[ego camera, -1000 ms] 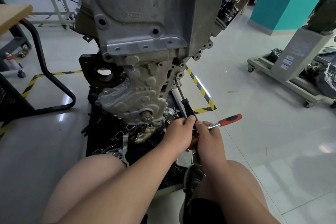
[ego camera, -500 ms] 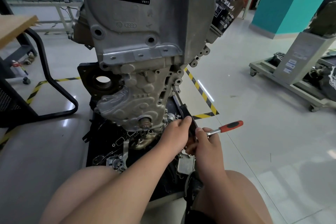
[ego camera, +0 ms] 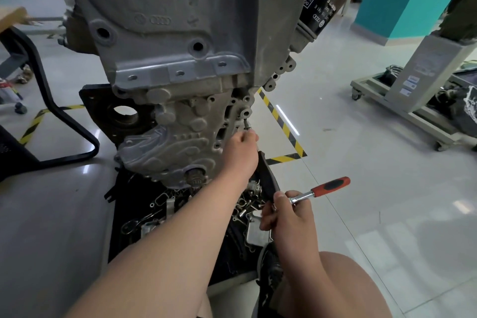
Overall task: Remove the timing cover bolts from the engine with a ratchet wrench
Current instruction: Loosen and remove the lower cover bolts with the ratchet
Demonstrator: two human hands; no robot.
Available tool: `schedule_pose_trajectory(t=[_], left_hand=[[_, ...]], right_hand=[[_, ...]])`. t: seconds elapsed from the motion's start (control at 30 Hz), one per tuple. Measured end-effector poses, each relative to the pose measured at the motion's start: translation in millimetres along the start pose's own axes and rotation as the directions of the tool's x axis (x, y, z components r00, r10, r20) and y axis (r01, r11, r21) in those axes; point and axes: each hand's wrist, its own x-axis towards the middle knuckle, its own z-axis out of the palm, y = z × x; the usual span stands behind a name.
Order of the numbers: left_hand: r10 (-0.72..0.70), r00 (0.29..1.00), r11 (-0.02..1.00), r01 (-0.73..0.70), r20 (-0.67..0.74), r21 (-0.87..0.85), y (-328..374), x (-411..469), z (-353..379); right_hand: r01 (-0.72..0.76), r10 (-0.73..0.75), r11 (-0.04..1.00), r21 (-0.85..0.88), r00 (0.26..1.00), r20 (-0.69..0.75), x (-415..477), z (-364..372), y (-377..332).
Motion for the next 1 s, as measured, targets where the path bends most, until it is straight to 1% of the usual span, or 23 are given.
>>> schedule_pose_trajectory(t=[0.13,0.4,0.57,0.8,1.0], left_hand=[[-0.004,0.999,1.000,0.004,-0.033,0.004,-1.8,3.4,-0.4],[-0.008,1.000,0.998,0.009,-0.007,0.064,-7.5,4.1,-5.0],[-0.013,1.000,0.999,0.013,0.002,0.046,-5.8,3.7,-6.4],[-0.005,1.000,1.000,0.004,0.015,0.030,-4.0,3.7,-6.8],[-0.002,1.000,1.000,0.002,-0.002,0.017,-4.9,3.3,-5.5]], right_hand=[[-0.001,0.001,1.000,0.000,1.000,0.001,3.7,0.4,-0.8],[-0.003,0.003,1.000,-0.010,1.000,-0.001,-4.7,3.8,-6.3],[-0.041,0.041,0.999,0.009,0.999,-0.002,-5.2,5.2,-7.9],[-0.017,0.018,1.000,-0.022,1.000,0.013,-4.4,4.1,-6.6],[-0.002,0.003,0.999,-0.041,1.000,0.030,-5.4,2.9,-7.2]])
